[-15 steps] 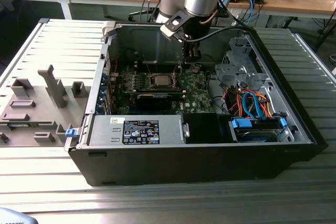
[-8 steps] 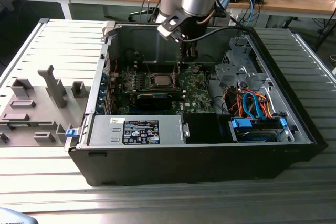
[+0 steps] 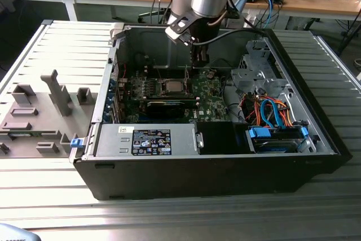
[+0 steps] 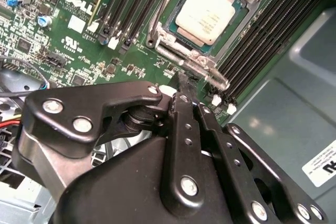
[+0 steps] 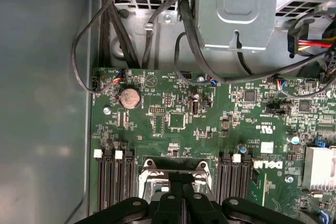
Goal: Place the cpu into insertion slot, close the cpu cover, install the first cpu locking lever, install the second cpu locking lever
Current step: 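Close the cpu cover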
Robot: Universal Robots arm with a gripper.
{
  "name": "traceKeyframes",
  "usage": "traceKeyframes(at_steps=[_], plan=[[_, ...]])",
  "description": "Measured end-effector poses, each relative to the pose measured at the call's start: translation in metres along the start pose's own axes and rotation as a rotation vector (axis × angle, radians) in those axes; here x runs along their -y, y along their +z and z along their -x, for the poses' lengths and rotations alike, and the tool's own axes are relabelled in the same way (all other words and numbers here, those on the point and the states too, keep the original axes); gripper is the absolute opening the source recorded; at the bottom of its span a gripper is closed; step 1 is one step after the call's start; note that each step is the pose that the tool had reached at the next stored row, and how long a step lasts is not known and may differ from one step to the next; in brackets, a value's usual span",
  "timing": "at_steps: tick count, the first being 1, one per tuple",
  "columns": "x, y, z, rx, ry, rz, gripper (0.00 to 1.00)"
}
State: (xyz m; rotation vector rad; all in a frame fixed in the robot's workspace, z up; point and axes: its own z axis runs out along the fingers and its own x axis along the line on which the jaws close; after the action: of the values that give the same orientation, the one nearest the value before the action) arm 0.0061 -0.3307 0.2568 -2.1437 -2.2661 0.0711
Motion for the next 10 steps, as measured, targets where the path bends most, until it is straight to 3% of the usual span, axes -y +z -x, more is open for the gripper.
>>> traceKeyframes(at_steps=[10], plan=[[0.0095,0.001,-0.0006,0.0,0.0,0.0,0.11]])
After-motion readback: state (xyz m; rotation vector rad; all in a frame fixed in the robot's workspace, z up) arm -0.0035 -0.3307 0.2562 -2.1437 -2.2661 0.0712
